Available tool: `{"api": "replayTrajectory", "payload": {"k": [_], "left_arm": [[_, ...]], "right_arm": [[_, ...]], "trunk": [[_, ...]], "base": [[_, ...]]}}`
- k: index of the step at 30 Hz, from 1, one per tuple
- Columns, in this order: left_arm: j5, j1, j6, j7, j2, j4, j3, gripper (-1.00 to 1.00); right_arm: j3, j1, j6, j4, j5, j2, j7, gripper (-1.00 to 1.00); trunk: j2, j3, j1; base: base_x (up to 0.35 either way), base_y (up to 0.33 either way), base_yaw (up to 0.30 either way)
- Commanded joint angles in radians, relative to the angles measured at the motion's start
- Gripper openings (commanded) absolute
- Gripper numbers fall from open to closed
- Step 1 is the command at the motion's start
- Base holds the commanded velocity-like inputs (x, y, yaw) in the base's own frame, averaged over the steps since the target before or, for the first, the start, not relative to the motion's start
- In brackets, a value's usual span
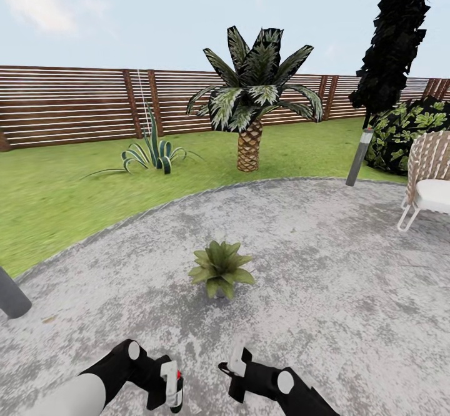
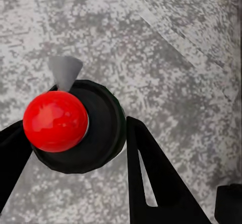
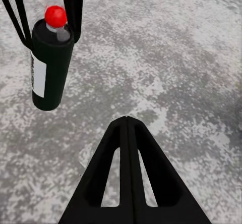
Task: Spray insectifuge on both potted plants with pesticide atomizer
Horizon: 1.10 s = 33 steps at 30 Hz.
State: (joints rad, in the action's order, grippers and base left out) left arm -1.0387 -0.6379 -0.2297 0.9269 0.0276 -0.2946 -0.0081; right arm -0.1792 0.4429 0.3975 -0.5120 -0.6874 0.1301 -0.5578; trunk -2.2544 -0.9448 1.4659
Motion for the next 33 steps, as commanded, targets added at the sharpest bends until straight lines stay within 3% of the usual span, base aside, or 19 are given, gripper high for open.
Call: {"api": "replayTrajectory", "payload": {"k": [1, 18, 33], "left_arm": [[-0.005, 0.000, -0.005, 0.001, -0.002, -0.001, -0.004, -1.00], [-0.004, 0.000, -0.006, 0.000, -0.061, -0.043, -0.009, -1.00], [-0.002, 0.009, -0.009, -0.050, -0.067, -0.044, -0.007, -1.00]], "right_arm": [[0.002, 0.000, 0.006, 0.000, -0.011, 0.003, 0.000, -1.00], [0.001, 0.000, 0.006, -0.001, -0.011, 0.012, -0.016, -1.00], [0.000, 0.000, 0.006, -0.002, -0.011, 0.030, -0.016, -1.00]], "trunk": [[0.000, -0.001, 0.000], [0.000, -0.001, 0.000], [0.000, -0.001, 0.000]], "base": [[0.000, 0.000, 0.000], [0.000, 0.000, 0.000], [0.000, 0.000, 0.000]]}}
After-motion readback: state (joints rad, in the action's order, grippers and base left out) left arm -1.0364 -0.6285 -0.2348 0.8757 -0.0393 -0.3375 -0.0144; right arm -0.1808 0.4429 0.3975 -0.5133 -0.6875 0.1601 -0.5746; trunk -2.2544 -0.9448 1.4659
